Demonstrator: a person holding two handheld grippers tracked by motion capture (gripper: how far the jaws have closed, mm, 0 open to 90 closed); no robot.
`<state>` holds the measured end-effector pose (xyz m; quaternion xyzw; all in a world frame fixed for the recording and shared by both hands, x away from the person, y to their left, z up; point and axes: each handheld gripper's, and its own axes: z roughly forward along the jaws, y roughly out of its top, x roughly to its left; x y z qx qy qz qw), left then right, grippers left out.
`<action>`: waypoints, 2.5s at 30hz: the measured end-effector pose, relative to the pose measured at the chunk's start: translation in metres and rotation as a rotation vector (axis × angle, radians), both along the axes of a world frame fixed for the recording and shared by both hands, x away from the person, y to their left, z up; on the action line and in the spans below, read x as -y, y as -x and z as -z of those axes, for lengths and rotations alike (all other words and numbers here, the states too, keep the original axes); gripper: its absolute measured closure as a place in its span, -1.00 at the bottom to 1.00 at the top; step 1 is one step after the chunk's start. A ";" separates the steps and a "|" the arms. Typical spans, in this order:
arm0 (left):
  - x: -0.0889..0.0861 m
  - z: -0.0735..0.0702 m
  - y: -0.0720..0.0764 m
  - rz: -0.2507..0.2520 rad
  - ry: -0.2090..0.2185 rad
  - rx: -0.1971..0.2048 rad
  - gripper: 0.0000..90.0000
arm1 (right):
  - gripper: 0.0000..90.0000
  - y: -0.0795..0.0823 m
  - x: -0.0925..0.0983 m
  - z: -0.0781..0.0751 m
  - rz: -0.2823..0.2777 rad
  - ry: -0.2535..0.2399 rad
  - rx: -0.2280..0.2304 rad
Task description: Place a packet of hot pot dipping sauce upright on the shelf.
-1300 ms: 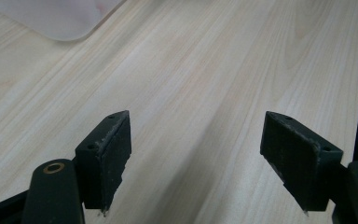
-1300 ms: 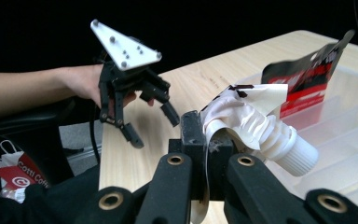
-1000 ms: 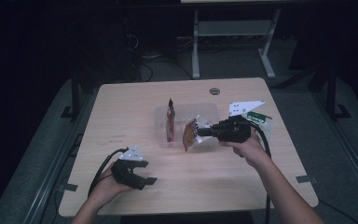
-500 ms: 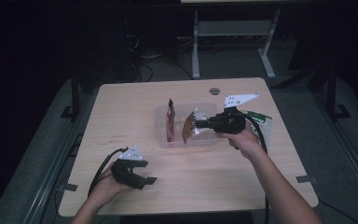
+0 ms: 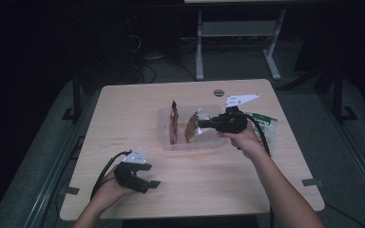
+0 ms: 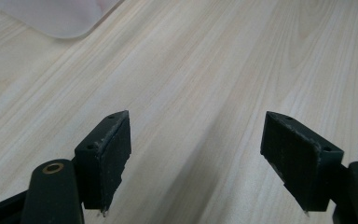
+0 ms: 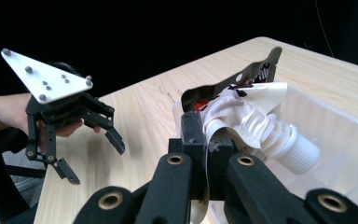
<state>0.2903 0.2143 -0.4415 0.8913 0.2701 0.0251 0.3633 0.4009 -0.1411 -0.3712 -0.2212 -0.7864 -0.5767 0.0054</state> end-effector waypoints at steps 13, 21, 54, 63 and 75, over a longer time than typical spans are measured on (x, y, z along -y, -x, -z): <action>0.002 0.001 0.000 0.006 -0.003 -0.004 -0.46 | 0.97 -0.001 -0.008 0.011 0.006 0.038 -0.015; 0.002 0.001 0.000 0.009 -0.005 -0.008 -0.46 | 0.97 -0.002 -0.015 0.019 0.007 0.070 -0.024; 0.003 0.003 0.000 0.018 -0.009 -0.019 -0.46 | 0.58 -0.002 -0.010 0.025 0.055 0.066 -0.046; 0.004 0.003 0.000 0.020 -0.010 -0.019 -0.46 | 0.56 -0.001 -0.009 0.025 0.051 0.071 -0.051; 0.003 0.003 0.001 0.028 -0.015 -0.010 -0.46 | 0.44 0.018 -0.003 0.022 0.029 0.150 -0.031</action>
